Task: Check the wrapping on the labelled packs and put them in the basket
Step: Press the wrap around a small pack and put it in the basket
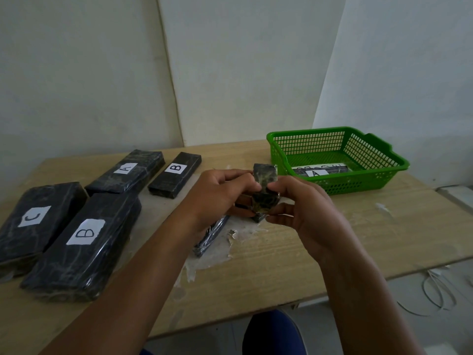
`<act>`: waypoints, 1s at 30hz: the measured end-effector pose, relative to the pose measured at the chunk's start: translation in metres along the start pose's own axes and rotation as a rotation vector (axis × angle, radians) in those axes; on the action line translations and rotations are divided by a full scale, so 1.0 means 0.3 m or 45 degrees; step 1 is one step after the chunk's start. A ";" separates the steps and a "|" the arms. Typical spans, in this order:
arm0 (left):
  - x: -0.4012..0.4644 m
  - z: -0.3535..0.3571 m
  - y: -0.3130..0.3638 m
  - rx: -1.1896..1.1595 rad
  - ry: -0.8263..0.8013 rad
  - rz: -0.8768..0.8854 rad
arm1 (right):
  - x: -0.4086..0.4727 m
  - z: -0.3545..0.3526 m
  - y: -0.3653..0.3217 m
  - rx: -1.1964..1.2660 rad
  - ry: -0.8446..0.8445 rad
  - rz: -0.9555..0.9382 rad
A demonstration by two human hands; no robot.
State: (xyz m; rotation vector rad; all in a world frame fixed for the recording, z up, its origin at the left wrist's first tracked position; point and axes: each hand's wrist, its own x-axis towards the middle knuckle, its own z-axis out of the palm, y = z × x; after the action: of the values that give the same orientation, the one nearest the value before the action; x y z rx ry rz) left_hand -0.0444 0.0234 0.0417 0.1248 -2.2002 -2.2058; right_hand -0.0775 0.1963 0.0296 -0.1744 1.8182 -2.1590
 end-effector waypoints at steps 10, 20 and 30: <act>-0.001 -0.001 0.009 -0.020 0.007 -0.093 | -0.020 0.009 0.017 -0.195 0.019 -0.166; -0.009 -0.018 -0.012 -0.001 -0.122 0.242 | -0.013 -0.053 0.012 -0.190 -0.087 -0.426; -0.034 0.001 -0.010 0.288 0.040 0.541 | -0.025 -0.053 0.006 -0.060 -0.126 -0.608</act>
State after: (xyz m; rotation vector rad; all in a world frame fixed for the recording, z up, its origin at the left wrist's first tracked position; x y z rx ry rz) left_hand -0.0342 0.0246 0.0390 -0.2772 -2.1993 -1.7213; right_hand -0.0746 0.2134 0.0258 -0.7834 1.9178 -2.3540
